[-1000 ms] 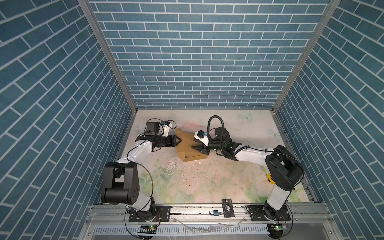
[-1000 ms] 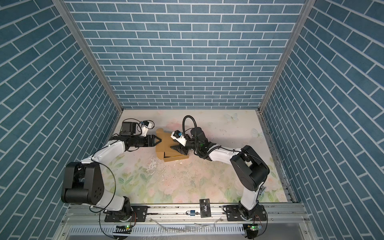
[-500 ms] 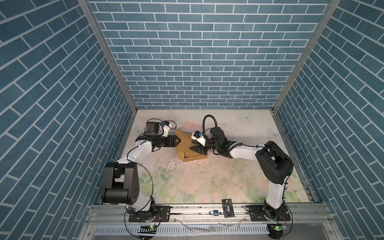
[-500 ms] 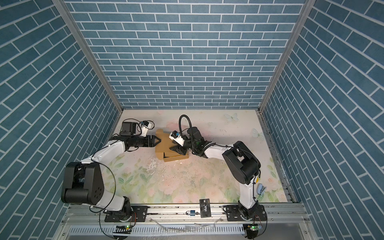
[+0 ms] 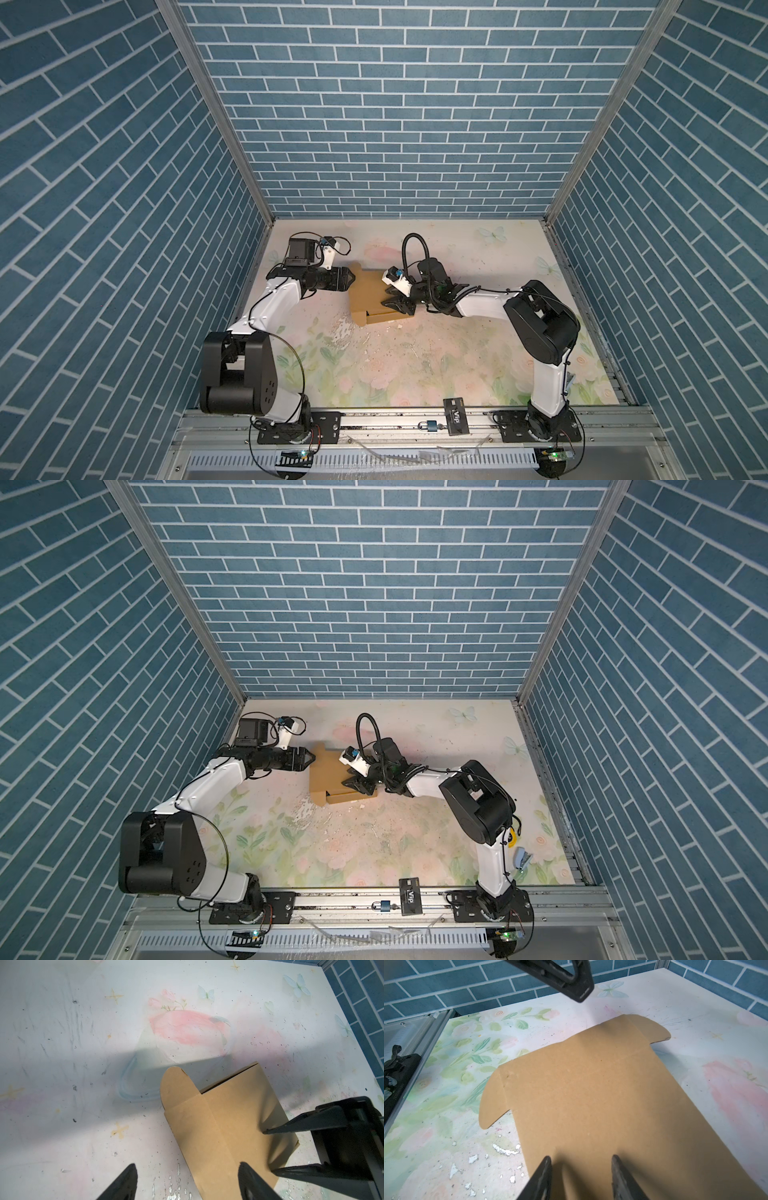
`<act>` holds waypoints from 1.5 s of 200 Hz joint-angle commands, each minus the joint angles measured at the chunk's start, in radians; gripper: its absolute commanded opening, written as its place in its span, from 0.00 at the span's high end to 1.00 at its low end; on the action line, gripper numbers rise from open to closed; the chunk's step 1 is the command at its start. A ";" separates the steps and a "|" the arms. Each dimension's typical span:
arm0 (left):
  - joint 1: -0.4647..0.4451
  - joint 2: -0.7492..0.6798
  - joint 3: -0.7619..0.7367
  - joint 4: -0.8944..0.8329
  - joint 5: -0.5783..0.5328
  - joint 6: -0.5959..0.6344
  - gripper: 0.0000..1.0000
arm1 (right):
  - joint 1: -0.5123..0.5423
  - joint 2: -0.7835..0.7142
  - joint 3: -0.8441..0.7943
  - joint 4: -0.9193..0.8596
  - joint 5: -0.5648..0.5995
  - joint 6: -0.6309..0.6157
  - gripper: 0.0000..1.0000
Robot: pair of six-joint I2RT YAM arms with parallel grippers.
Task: Fold the paper box
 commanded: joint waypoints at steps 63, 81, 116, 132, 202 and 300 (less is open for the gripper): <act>-0.016 0.004 -0.001 -0.005 0.077 -0.015 0.77 | 0.001 0.025 -0.003 -0.116 0.060 -0.058 0.54; -0.041 0.029 0.004 -0.010 0.090 -0.033 0.90 | 0.001 0.021 -0.002 -0.124 0.055 -0.049 0.55; -0.121 0.092 0.035 -0.017 0.085 -0.039 1.00 | 0.001 0.021 -0.020 -0.106 0.076 -0.053 0.55; -0.143 0.110 0.059 -0.039 0.080 -0.043 1.00 | 0.000 0.008 -0.034 -0.091 0.072 -0.043 0.54; -0.173 0.196 0.063 -0.040 0.013 -0.044 1.00 | 0.000 -0.006 -0.070 -0.047 0.088 -0.038 0.54; -0.213 0.250 0.036 -0.048 -0.045 -0.016 1.00 | -0.002 -0.075 -0.072 -0.098 0.108 -0.090 0.54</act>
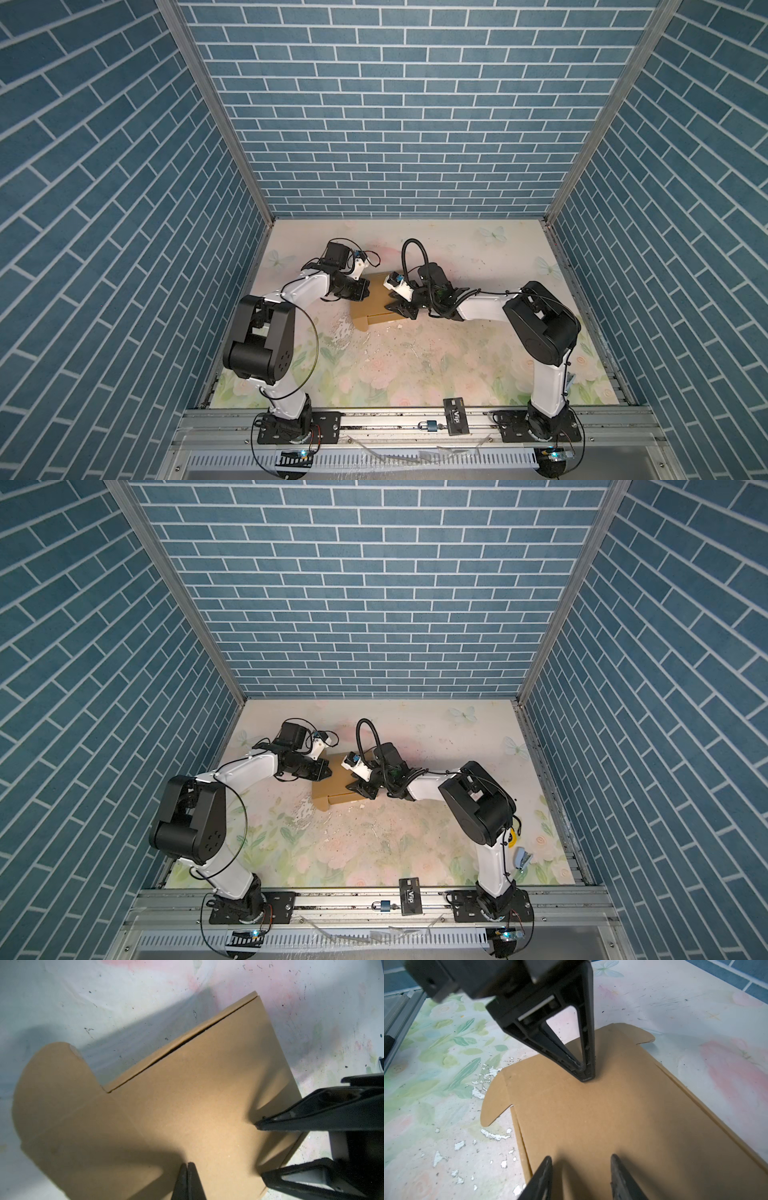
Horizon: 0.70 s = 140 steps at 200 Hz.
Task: Fold the paper box
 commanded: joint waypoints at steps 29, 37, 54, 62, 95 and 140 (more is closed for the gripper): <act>-0.024 0.027 -0.003 -0.052 -0.046 0.028 1.00 | -0.002 -0.114 -0.026 -0.114 0.056 -0.068 0.52; -0.025 0.026 -0.006 -0.053 -0.047 0.029 1.00 | -0.002 -0.130 -0.029 -0.123 0.056 -0.073 0.52; -0.025 0.026 -0.024 -0.039 -0.048 0.025 1.00 | -0.002 -0.147 -0.037 -0.128 0.057 -0.082 0.52; -0.027 0.027 -0.027 -0.041 -0.050 0.026 1.00 | -0.002 -0.147 -0.040 -0.127 0.064 -0.082 0.52; -0.033 0.009 -0.045 -0.057 -0.042 0.018 1.00 | -0.001 -0.116 -0.033 -0.132 0.072 -0.062 0.52; -0.071 -0.060 -0.076 -0.068 -0.007 -0.006 1.00 | -0.024 -0.094 -0.046 -0.185 0.124 -0.115 0.52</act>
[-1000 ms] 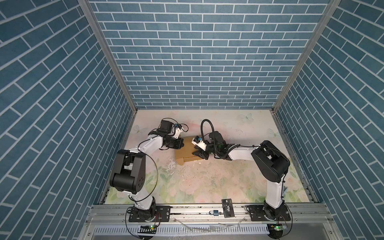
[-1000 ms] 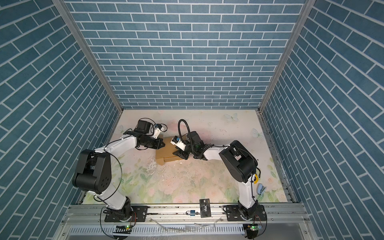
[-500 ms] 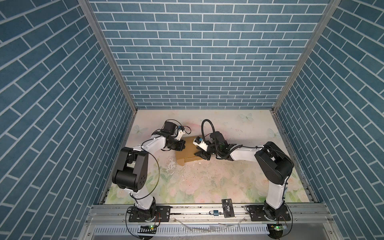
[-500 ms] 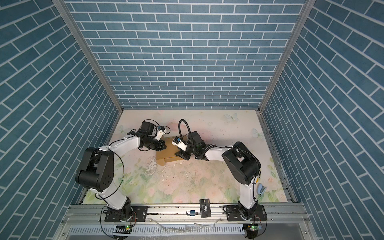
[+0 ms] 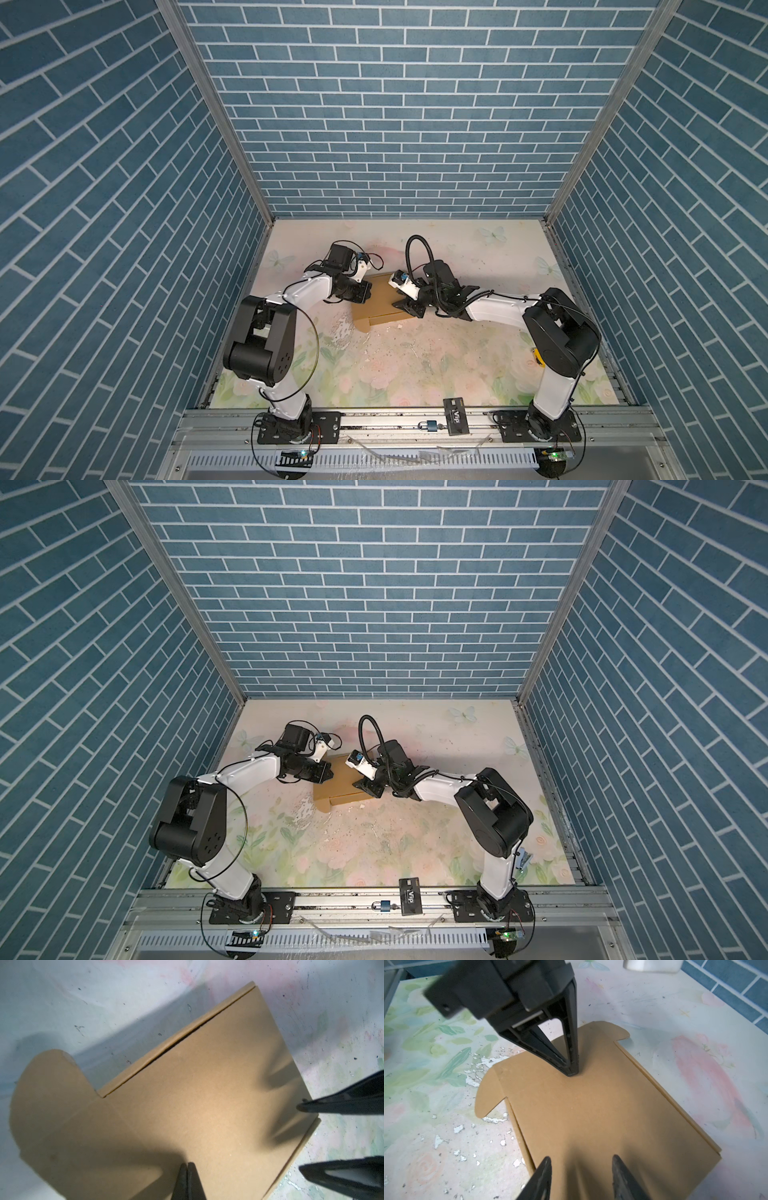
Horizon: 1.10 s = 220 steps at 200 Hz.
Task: Fold the paper box
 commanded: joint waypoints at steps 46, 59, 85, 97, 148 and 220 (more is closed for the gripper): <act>-0.048 -0.070 -0.036 -0.076 0.088 -0.083 1.00 | -0.102 0.027 -0.013 -0.134 0.036 -0.072 0.52; -0.049 -0.083 -0.031 -0.070 0.104 -0.099 1.00 | -0.115 0.022 -0.009 -0.154 0.050 -0.097 0.52; -0.047 -0.109 0.008 -0.083 0.091 -0.088 1.00 | -0.122 -0.010 0.003 -0.187 0.049 -0.104 0.53; -0.035 -0.113 0.037 -0.102 0.064 -0.067 1.00 | -0.117 -0.040 -0.003 -0.177 0.019 -0.089 0.53; -0.003 -0.031 0.136 -0.131 0.007 -0.032 1.00 | -0.031 -0.109 -0.020 -0.118 -0.083 -0.071 0.70; -0.003 0.074 0.193 -0.160 -0.031 0.001 1.00 | 0.076 -0.009 0.028 -0.064 -0.173 -0.083 1.00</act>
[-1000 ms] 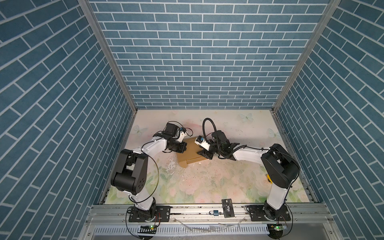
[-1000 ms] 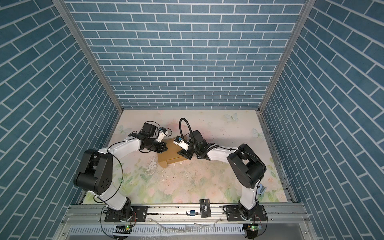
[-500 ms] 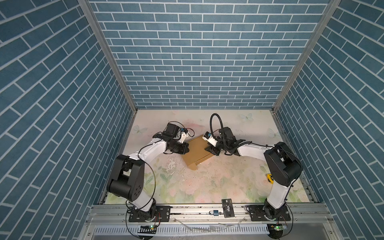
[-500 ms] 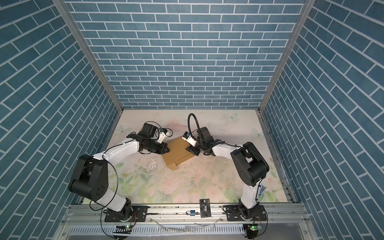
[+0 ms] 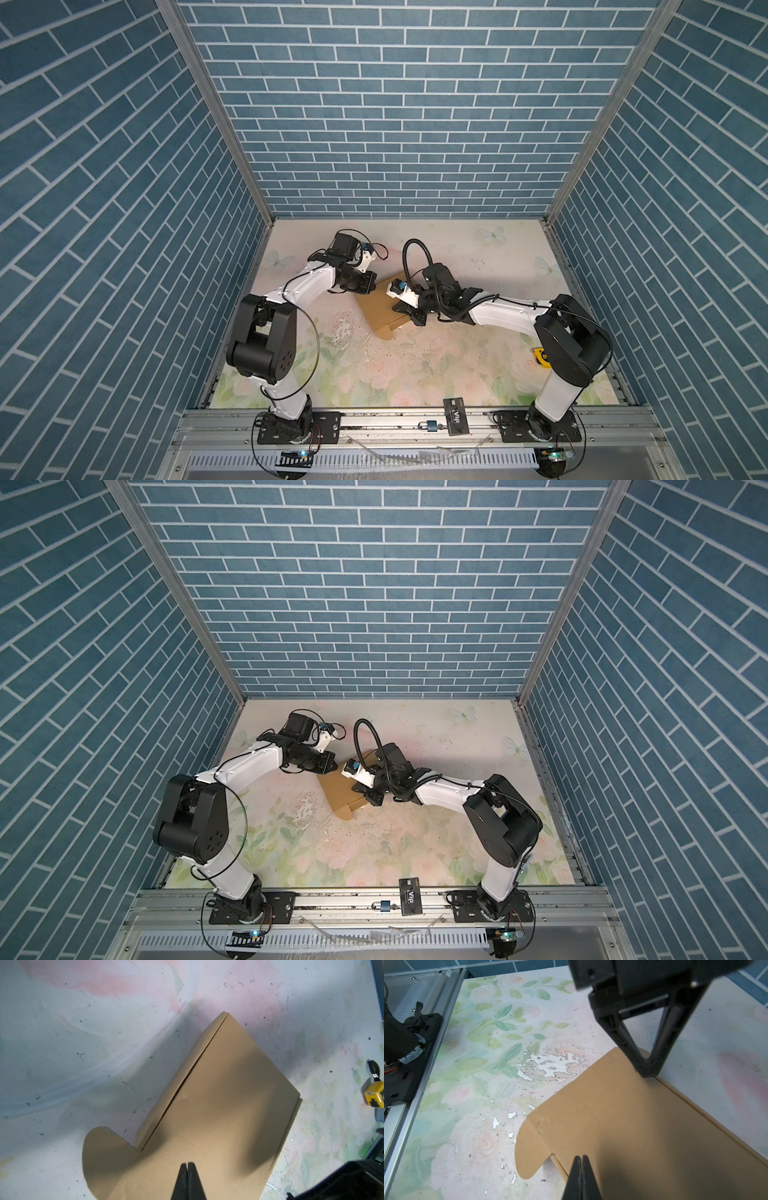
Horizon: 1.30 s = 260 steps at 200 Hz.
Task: Fold the paper box
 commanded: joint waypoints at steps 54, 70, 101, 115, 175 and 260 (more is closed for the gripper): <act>0.003 0.065 0.036 -0.042 -0.045 0.039 1.00 | 0.025 0.101 0.064 -0.034 -0.048 -0.062 1.00; 0.003 0.069 0.030 -0.049 -0.056 0.047 1.00 | 0.025 0.122 0.075 -0.062 -0.049 -0.063 1.00; 0.003 0.092 -0.003 -0.026 -0.064 0.050 1.00 | 0.024 0.131 0.056 -0.078 -0.031 -0.083 1.00; 0.003 0.102 -0.005 -0.028 -0.071 0.052 1.00 | 0.024 0.129 0.052 -0.089 -0.019 -0.088 1.00; 0.003 0.067 0.029 -0.067 -0.068 0.057 1.00 | 0.021 0.064 0.058 -0.126 0.001 -0.110 1.00; 0.003 0.059 0.113 -0.107 -0.067 0.090 1.00 | -0.070 -0.006 0.001 -0.107 0.009 -0.126 1.00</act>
